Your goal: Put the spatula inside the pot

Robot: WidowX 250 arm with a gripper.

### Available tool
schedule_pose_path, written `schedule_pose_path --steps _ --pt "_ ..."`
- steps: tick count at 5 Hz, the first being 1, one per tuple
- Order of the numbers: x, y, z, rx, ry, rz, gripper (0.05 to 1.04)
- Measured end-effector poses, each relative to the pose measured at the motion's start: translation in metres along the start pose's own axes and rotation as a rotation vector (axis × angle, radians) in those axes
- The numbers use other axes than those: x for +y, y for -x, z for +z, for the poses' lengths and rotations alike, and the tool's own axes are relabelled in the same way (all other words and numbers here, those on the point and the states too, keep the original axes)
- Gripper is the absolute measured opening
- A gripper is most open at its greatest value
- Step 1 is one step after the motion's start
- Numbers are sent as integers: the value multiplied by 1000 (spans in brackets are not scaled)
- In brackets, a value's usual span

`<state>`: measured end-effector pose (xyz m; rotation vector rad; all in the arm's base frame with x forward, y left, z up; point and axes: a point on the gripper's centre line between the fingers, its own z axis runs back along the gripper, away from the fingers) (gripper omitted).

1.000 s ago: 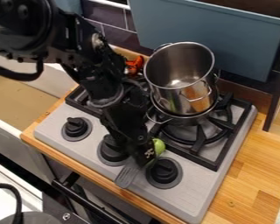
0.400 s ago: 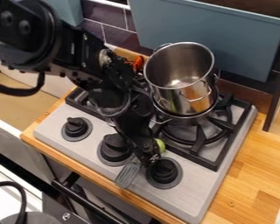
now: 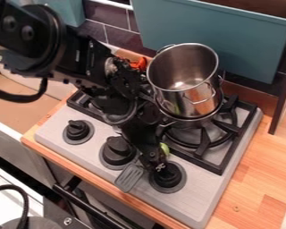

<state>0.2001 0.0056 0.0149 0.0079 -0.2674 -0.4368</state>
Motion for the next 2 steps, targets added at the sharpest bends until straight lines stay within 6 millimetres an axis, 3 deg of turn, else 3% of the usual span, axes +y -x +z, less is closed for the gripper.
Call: schedule_pose_path --steps 2 --pt "4 -3 -2 7 -15 -41 973"
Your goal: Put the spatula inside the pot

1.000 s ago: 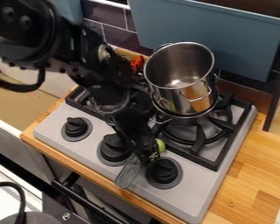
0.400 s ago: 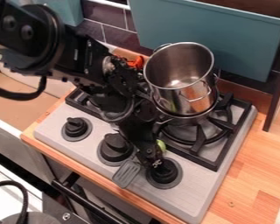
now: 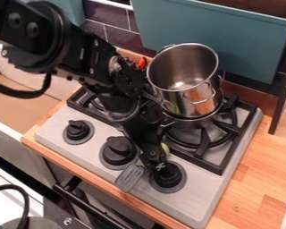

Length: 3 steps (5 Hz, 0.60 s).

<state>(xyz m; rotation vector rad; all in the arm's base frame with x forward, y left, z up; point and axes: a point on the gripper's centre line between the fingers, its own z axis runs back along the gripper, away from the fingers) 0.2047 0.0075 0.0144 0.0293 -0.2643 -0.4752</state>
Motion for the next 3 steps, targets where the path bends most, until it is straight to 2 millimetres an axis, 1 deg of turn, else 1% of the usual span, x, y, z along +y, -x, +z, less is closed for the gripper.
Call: schedule_pose_path --steps 1,2,3 --pt "5 -2 1 2 -18 -36 783" --pt "10 4 -17 78 18 -96 501" --pt "14 4 -16 90 36 -92 416"
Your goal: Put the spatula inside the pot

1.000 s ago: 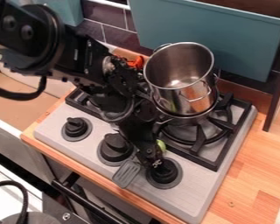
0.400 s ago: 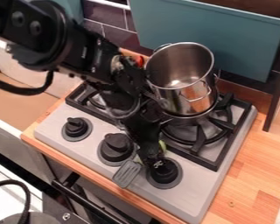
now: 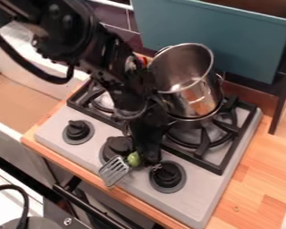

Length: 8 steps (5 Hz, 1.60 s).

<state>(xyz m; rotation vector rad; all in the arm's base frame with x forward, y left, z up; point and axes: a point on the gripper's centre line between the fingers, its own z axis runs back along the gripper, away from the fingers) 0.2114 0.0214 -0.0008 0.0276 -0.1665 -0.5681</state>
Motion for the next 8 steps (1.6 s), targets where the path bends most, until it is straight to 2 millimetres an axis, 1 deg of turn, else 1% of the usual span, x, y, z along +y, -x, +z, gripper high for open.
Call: schedule_pose_path --steps 1,2,3,4,5,6,7,8 --pt "1 0 1 1 9 0 416" --pt "-2 4 4 7 35 -3 413" --pt "-8 11 20 7 103 38 410" --pt "4 -10 55 -53 127 116 410" --pt "12 -24 83 -70 174 192 410" --pt "23 -43 103 -118 176 285 410" --pt "31 -61 114 -123 211 329 410" --pt "35 -81 115 -144 199 387 410"
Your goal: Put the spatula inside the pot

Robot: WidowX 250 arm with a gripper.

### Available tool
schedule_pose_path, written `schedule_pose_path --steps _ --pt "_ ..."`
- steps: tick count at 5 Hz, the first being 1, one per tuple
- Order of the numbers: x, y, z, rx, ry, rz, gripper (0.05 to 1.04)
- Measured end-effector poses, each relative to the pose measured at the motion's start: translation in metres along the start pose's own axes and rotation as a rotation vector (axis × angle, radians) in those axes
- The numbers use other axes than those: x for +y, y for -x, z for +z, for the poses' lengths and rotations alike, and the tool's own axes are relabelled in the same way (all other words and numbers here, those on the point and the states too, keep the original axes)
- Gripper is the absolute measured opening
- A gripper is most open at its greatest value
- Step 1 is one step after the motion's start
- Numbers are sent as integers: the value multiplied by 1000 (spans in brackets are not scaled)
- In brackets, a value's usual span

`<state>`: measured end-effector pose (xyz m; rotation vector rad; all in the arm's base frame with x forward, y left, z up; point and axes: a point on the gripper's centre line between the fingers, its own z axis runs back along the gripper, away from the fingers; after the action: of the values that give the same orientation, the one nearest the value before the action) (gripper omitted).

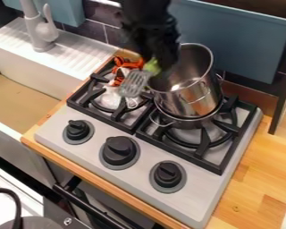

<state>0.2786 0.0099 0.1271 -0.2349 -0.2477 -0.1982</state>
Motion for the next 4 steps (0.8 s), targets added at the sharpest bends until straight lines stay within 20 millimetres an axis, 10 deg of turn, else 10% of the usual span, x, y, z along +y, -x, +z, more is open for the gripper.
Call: schedule_pose_path --steps 4 --pt "-4 -27 -33 13 -34 87 410"
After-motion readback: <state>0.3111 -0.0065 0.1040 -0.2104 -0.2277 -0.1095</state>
